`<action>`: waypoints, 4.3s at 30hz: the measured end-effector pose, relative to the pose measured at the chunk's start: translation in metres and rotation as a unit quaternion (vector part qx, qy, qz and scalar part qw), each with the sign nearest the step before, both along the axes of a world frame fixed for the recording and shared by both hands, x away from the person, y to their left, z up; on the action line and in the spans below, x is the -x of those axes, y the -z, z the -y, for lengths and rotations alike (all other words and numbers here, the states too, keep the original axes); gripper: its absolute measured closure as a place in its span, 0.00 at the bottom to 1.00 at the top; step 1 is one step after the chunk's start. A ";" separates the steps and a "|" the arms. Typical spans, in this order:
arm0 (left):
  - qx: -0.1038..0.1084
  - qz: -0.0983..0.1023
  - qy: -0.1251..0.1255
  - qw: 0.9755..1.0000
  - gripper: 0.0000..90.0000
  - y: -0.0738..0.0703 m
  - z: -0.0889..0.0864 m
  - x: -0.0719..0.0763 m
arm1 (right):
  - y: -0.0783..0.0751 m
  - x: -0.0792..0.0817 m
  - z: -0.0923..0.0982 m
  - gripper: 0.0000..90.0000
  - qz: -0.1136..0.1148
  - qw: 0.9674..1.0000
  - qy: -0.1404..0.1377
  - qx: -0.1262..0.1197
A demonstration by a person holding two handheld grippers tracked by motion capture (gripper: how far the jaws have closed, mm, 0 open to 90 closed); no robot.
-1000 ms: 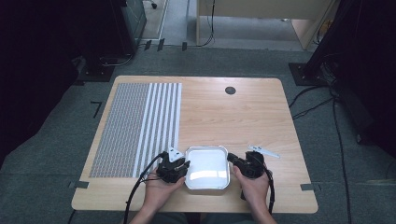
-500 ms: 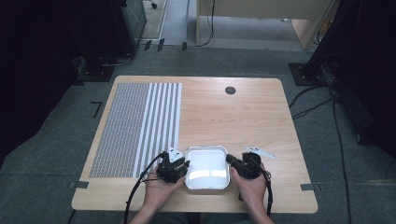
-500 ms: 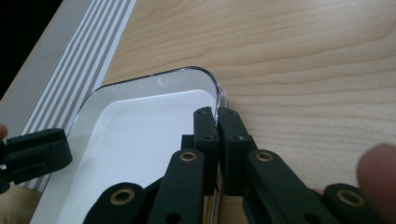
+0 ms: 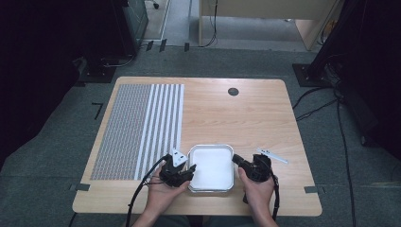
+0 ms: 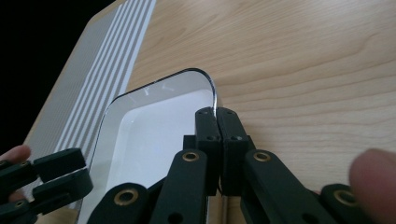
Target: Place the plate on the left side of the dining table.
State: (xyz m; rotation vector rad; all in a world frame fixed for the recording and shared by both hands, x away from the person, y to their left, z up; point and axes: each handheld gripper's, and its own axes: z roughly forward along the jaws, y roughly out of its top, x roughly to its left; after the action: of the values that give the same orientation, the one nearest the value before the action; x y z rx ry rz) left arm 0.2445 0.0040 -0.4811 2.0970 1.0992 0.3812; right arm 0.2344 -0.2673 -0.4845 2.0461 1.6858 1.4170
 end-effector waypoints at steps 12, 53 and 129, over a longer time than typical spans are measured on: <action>-0.001 -0.006 0.025 1.000 0.66 0.004 0.007 0.004 | -0.001 -0.006 0.006 0.92 0.009 0.998 0.007 0.058; 0.030 -0.058 0.038 0.997 0.63 0.007 0.010 0.008 | 0.008 -0.028 -0.006 0.98 -0.006 0.995 0.021 0.096; 0.104 -0.045 -0.144 0.983 0.89 -0.041 -0.175 -0.057 | -0.041 -0.131 -0.188 0.99 -0.008 0.999 -0.024 0.029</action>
State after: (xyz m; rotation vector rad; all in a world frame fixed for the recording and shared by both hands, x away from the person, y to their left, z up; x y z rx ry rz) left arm 0.3020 0.1787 -0.4399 1.7909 1.4377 0.2958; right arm 0.3655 -0.0798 -0.4437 2.0039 1.7731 1.3523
